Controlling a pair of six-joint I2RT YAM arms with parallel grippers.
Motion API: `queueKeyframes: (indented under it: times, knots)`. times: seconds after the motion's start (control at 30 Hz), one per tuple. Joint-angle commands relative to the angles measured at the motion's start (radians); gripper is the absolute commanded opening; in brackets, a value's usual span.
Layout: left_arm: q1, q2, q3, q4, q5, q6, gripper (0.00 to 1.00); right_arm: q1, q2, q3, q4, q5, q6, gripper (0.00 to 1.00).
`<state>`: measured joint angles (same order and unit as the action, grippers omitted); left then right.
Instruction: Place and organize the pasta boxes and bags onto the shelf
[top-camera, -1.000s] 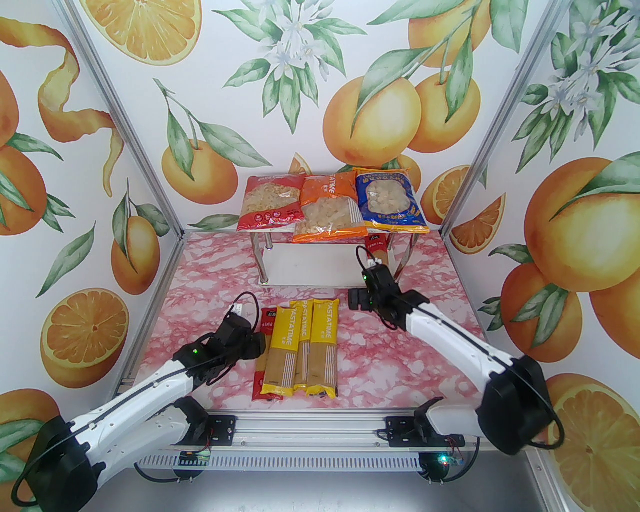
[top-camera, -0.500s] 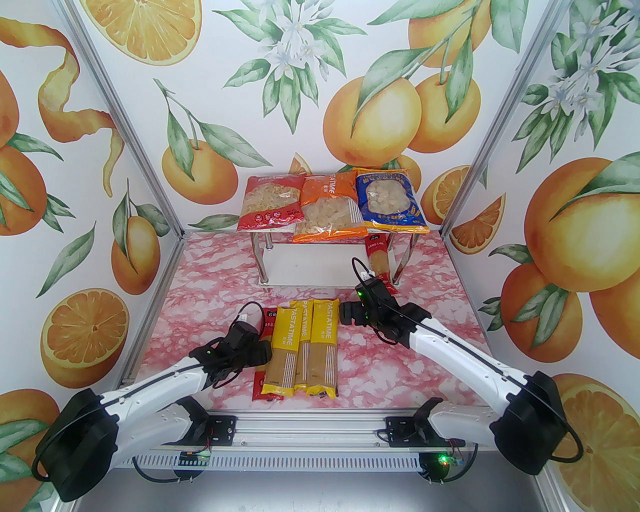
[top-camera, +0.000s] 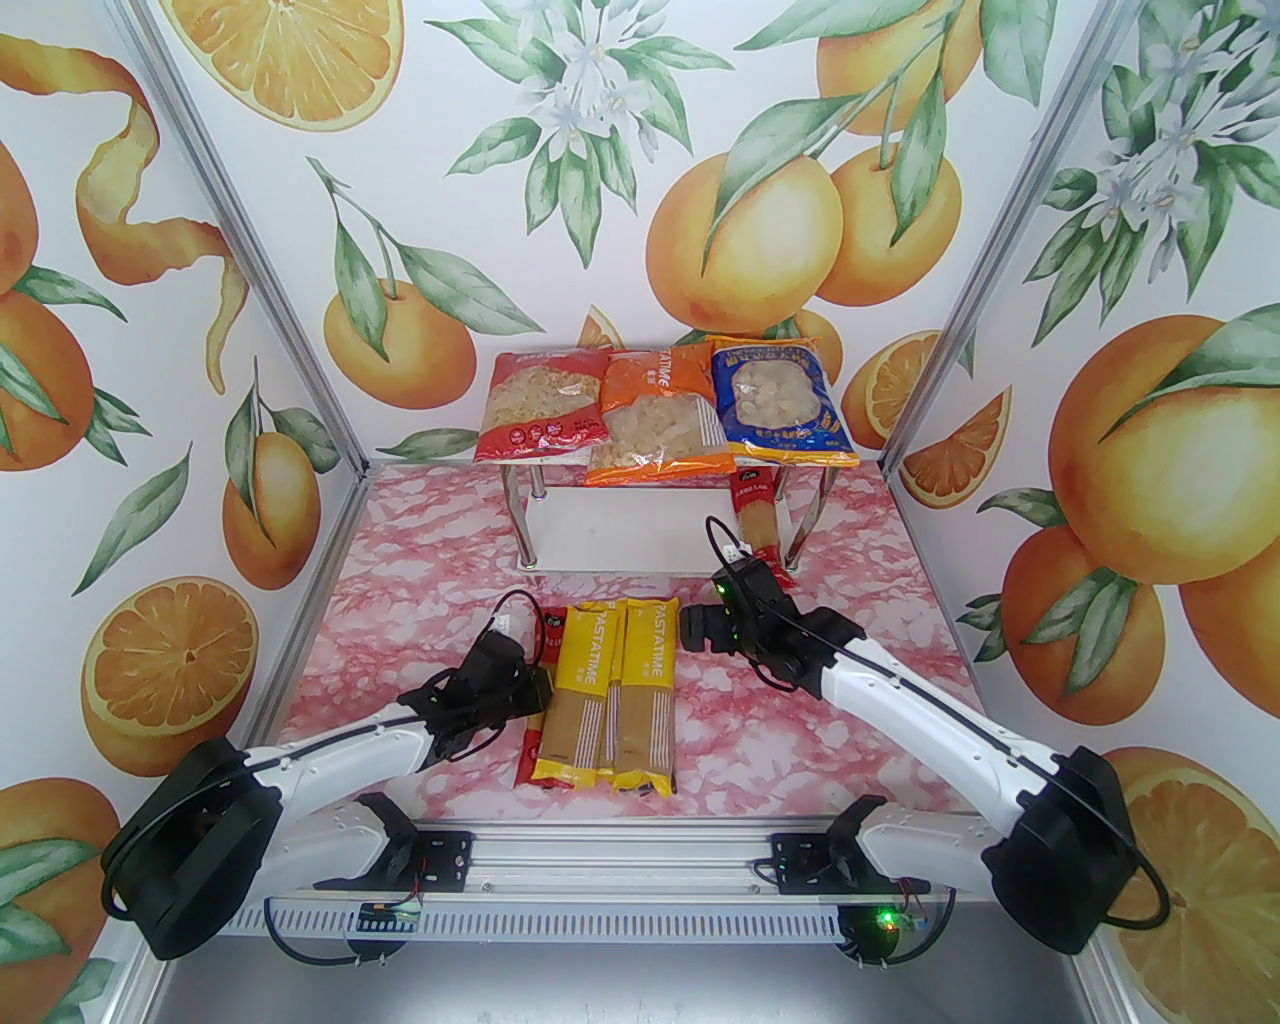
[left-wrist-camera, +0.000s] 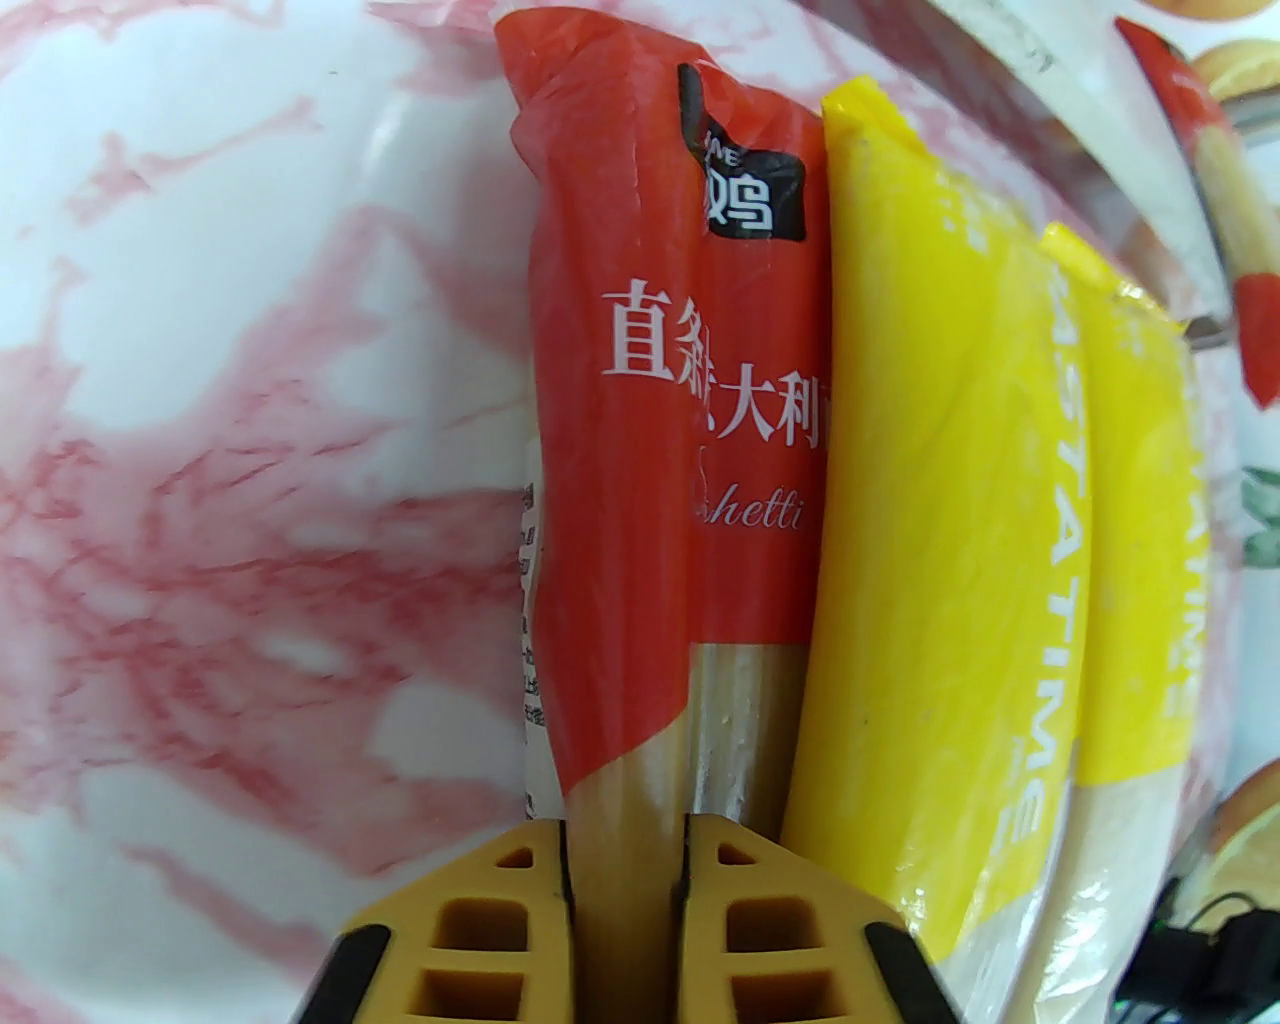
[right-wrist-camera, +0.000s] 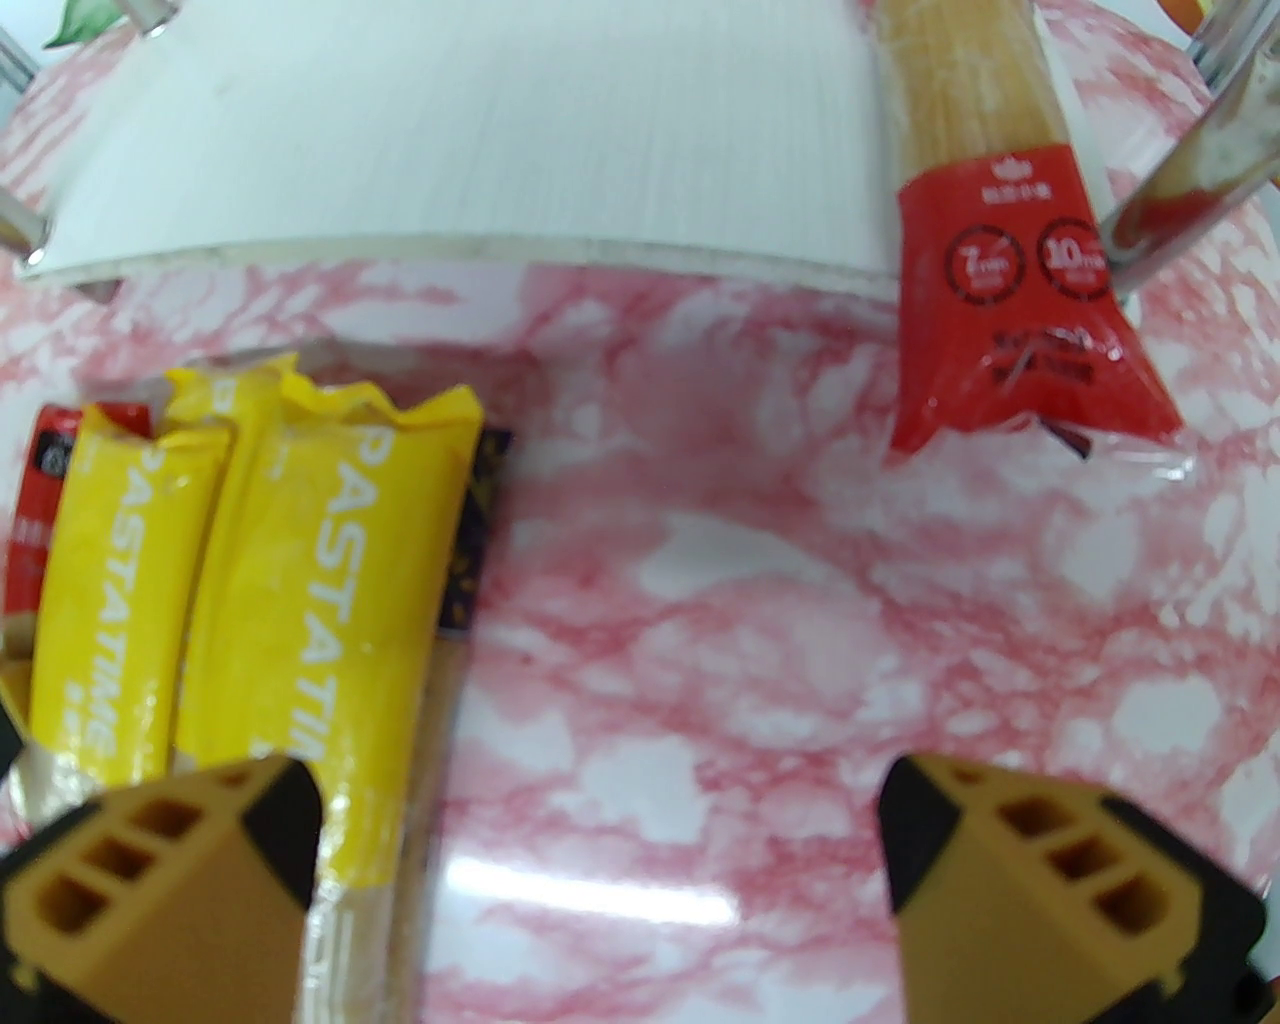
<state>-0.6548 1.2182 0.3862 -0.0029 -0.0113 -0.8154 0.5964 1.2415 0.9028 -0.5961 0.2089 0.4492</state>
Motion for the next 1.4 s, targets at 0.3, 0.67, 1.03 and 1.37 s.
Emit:
queueKeyframes:
  times: [0.3,0.67,1.03,1.37]
  knots:
    - [0.05,-0.228,0.157,-0.41,-0.104,0.114,0.0,0.005,-0.022,-0.007,-0.007,0.011,0.008,0.97]
    - [0.11,-0.36,0.282,-0.46,0.002,0.102,0.0,0.006,-0.038,-0.026,-0.018,-0.023,0.003,0.96]
    - [0.065,-0.267,0.289,-0.184,0.142,-0.03,0.0,0.005,-0.154,-0.048,-0.146,-0.014,0.03,0.96]
    - [-0.079,0.155,0.461,0.226,0.212,-0.113,0.0,0.004,-0.176,-0.034,-0.21,-0.018,0.058,0.97]
